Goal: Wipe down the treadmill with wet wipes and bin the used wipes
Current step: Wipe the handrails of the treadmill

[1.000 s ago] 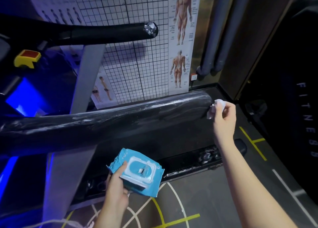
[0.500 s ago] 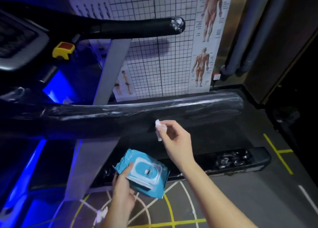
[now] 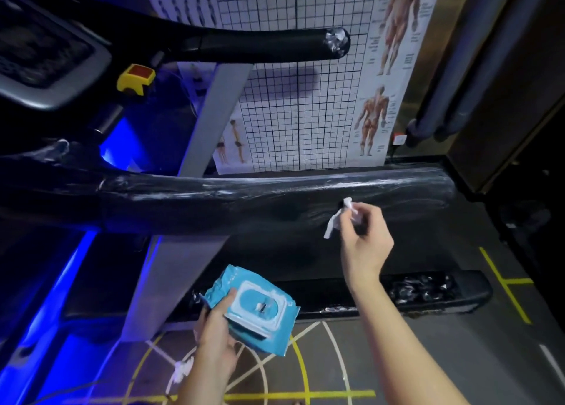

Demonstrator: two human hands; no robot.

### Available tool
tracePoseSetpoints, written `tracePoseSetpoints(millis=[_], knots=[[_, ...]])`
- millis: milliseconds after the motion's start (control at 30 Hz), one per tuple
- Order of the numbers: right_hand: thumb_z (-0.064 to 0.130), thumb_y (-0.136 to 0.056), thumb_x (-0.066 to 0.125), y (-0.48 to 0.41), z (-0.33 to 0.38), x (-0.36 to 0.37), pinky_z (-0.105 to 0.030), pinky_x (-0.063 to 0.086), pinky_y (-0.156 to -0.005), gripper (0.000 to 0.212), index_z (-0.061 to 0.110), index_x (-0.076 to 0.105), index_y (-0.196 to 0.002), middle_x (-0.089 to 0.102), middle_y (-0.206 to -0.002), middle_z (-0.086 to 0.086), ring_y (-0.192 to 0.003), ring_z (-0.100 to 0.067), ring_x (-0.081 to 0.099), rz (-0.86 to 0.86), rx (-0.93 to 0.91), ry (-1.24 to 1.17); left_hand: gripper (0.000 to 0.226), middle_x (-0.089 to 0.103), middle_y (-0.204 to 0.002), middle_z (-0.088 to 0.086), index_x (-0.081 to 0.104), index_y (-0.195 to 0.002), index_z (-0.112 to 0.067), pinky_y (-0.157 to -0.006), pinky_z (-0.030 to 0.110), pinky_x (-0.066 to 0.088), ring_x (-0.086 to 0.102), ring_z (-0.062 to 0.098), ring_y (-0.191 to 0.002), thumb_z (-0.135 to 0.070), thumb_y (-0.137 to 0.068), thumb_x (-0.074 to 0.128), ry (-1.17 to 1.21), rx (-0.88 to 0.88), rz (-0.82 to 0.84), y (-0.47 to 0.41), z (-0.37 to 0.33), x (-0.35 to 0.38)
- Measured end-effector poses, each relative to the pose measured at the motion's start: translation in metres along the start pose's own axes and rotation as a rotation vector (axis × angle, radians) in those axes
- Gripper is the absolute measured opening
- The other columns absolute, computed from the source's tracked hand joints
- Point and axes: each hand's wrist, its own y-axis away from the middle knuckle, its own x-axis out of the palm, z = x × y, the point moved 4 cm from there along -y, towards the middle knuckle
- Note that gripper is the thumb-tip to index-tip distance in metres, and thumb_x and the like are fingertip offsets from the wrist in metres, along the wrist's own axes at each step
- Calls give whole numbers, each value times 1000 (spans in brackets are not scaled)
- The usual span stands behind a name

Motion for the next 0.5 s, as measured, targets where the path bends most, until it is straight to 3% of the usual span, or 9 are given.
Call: tracePoseSetpoints(millis=[133, 233, 333, 433, 500], knots=[[25, -92, 64, -27, -21, -31, -32, 53, -81, 5, 26, 63, -96, 69, -89, 2, -83, -15, 65, -225, 123, 56, 60, 76, -120, 20, 66, -136, -10, -58, 38, 62, 74, 37, -96, -17, -78, 81, -28, -21, 47, 0, 3, 7], [32, -94, 64, -37, -18, -49, -22, 49, -78, 8, 24, 62, -96, 67, -88, 4, -84, -12, 64, -283, 143, 74, 75, 77, -118, 18, 65, -137, -13, -76, 46, 61, 74, 41, -105, -27, -66, 84, -42, -15, 44, -1, 5, 10], [23, -95, 68, -23, 2, -41, -23, 50, -79, 11, 15, 67, -102, 69, -92, 2, -84, -7, 64, -193, 32, 52, 67, 78, -117, 18, 66, -136, -12, -79, 46, 60, 74, 41, -105, -25, -73, 84, -51, -12, 46, -1, 9, 13], [12, -94, 69, 10, 17, -14, -18, 49, -89, 22, 8, 70, -116, 71, -105, 0, -94, -9, 67, 15, -133, 39, 67, 77, -118, 18, 66, -136, -11, -87, 50, 60, 73, 41, -108, -23, -73, 83, -62, -17, 42, 0, 13, 16], [11, -94, 67, 33, 18, 3, -18, 49, -94, 31, 10, 66, -126, 71, -109, 2, -100, -8, 68, 168, -143, 24, 68, 77, -119, 18, 65, -138, -9, -86, 48, 60, 73, 41, -108, -20, -73, 83, -56, -16, 31, 1, 14, 14]])
